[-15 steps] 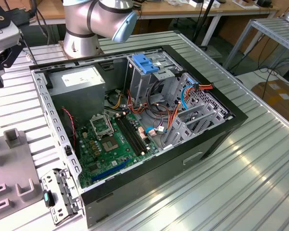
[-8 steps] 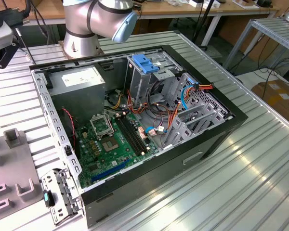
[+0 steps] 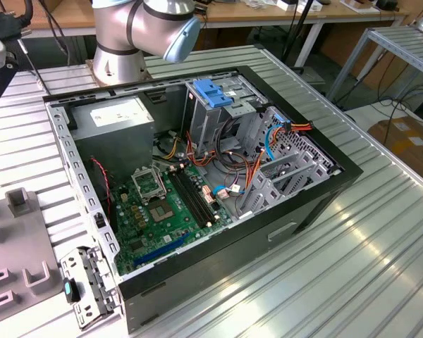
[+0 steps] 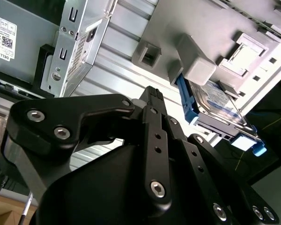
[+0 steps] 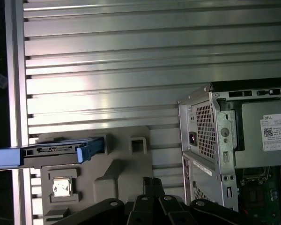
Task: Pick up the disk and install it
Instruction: 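Reach for the disk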
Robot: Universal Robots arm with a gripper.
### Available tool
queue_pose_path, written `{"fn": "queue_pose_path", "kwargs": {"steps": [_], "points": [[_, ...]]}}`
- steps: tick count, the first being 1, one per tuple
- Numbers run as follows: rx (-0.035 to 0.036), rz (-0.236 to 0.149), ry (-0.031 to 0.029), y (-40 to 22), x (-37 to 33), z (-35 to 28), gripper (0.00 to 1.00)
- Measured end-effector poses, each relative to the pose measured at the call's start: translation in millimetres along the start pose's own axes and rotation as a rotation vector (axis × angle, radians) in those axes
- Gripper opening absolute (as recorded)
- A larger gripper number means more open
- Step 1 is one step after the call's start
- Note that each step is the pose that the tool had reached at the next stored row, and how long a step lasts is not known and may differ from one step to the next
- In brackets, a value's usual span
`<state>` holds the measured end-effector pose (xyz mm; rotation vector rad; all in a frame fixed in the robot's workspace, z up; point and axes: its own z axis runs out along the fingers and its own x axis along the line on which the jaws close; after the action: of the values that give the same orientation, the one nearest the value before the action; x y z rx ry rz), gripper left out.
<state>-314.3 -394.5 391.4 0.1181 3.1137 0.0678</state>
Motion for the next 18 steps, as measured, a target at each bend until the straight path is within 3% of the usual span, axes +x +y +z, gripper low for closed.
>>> {"fn": "queue_pose_path", "kwargs": {"steps": [5,11,18], "points": [[0.0000,0.000,0.0001,0.0,7.1,-0.1,0.11],[0.0000,0.000,0.0000,0.2,22.6,-0.4,0.11],[-0.0001,0.000,0.0001,0.0,30.6,-0.5,0.11]]}}
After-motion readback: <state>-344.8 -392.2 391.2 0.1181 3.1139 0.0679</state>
